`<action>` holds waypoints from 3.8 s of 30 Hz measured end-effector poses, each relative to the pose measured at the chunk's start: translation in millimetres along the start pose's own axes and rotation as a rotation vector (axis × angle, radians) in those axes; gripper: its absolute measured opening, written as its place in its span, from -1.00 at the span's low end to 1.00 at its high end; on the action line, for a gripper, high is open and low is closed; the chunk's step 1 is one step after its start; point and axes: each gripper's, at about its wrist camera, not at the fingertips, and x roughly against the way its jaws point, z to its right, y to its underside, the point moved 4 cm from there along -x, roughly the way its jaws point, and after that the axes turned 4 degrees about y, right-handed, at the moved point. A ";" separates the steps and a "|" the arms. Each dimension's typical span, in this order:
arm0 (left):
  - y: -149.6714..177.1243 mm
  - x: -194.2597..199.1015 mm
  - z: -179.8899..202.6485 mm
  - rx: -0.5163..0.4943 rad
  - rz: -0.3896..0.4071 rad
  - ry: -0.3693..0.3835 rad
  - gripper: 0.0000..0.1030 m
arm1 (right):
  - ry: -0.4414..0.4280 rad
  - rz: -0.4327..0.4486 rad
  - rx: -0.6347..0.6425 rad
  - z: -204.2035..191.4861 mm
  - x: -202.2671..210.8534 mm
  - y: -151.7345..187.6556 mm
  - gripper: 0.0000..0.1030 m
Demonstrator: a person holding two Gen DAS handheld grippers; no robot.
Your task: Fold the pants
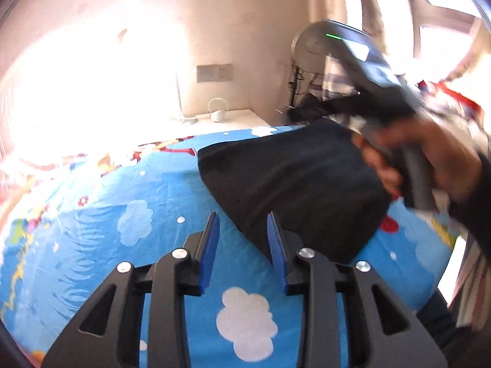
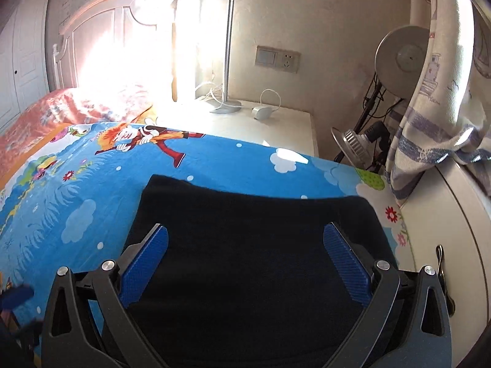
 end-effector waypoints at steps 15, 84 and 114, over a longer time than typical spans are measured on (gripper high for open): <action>-107.5 -206.5 -101.6 0.101 -0.259 -0.086 -0.79 | 0.048 0.000 0.118 -40.4 -6.9 90.1 0.90; -103.3 -223.7 99.5 0.043 -0.295 0.131 -0.28 | 0.165 -0.039 -0.219 117.7 4.3 84.8 0.30; -28.3 -104.7 70.0 -0.038 -0.324 -0.052 0.74 | 0.217 -0.115 -0.276 122.3 34.7 101.8 0.71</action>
